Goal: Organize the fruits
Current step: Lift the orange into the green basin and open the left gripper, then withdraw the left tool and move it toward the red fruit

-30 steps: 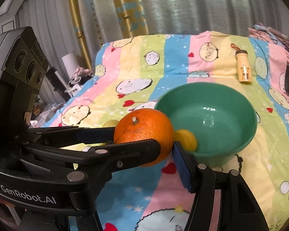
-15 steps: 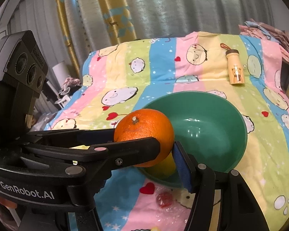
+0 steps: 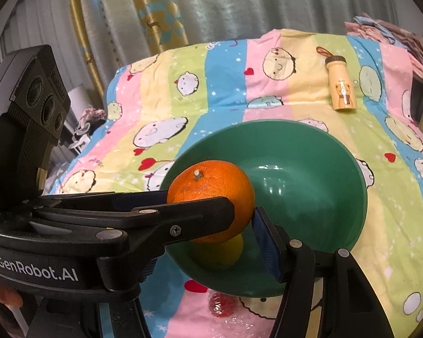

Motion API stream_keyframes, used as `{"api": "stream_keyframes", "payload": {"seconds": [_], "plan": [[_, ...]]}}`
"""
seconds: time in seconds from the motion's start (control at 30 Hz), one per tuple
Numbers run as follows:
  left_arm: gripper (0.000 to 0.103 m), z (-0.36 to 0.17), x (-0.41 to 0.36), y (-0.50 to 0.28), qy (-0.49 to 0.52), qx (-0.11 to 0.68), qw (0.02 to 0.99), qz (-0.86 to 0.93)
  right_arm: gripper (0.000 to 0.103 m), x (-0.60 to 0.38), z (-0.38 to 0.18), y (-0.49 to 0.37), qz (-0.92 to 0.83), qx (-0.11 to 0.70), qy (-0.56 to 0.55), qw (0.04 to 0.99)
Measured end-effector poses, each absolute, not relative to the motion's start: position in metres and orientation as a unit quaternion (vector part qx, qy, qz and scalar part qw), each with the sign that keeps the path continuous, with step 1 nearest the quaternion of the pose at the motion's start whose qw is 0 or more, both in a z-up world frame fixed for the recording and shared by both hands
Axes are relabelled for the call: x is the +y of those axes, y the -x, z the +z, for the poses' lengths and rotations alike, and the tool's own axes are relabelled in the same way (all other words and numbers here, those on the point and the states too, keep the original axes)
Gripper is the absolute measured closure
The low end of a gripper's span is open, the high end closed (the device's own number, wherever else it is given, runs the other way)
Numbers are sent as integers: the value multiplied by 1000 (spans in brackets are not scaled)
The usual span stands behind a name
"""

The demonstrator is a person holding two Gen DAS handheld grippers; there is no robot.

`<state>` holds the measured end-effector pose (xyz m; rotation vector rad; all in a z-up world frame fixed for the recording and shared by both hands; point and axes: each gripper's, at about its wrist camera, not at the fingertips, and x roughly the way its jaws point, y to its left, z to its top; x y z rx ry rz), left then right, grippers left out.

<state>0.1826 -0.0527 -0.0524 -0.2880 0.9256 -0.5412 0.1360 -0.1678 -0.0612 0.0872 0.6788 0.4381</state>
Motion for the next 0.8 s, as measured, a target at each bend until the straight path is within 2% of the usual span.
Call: {"api": "stream_keyframes", "payload": {"seconds": [0.23, 0.4, 0.8], "plan": [[35, -49, -54, -183, 117, 431, 863, -235, 40, -166, -60, -134, 205, 325, -24, 923], [21, -38, -52, -176, 81, 410, 885, -203, 37, -168, -55, -129, 193, 315, -20, 929], [16, -17, -48, -146, -2, 360, 923, -133, 36, -196, -40, -97, 194, 296, -57, 934]]}}
